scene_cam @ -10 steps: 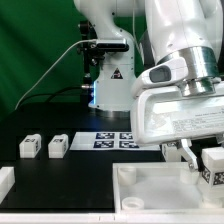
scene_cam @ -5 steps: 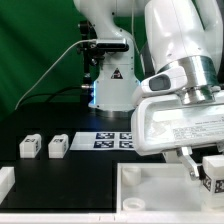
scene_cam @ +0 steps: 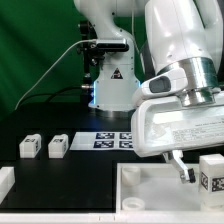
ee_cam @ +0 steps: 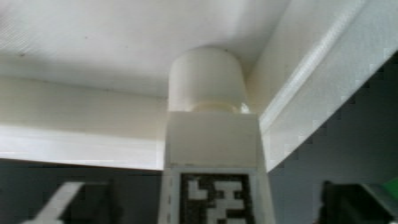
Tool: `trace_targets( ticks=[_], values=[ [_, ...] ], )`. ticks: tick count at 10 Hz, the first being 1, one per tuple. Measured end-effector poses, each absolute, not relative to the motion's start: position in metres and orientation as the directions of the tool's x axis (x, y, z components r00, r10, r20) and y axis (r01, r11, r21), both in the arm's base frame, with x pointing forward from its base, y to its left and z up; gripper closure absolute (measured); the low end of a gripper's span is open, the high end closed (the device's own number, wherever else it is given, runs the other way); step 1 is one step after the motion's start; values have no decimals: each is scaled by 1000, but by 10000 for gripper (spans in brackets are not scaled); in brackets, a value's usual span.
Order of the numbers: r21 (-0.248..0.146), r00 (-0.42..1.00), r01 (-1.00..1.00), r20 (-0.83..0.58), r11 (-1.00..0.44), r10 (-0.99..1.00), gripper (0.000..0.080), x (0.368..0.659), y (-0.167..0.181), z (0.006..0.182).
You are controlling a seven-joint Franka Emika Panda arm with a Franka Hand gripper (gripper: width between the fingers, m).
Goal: Assemble one leg
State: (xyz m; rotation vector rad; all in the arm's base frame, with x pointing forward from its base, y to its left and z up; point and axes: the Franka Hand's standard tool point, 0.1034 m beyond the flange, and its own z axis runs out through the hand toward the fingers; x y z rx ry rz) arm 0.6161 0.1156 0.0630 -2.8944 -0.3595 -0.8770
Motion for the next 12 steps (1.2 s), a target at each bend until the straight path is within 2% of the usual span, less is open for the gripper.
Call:
trace_targets(
  ticks=[3,8,9,10,11,12],
  values=[
    [-23,807,251,557,-968,196,152,616,116,63],
    [-26,810,250,554,-968,194,151,616,116,63],
    [-52,840,227,516,-973,168,151,616,117,68],
    [-75,870,222,465,-972,163,151,616,123,83],
    [-78,878,227,448,-971,169,151,619,125,90],
    [-104,908,225,382,-969,170,151,618,128,90]
  ],
)
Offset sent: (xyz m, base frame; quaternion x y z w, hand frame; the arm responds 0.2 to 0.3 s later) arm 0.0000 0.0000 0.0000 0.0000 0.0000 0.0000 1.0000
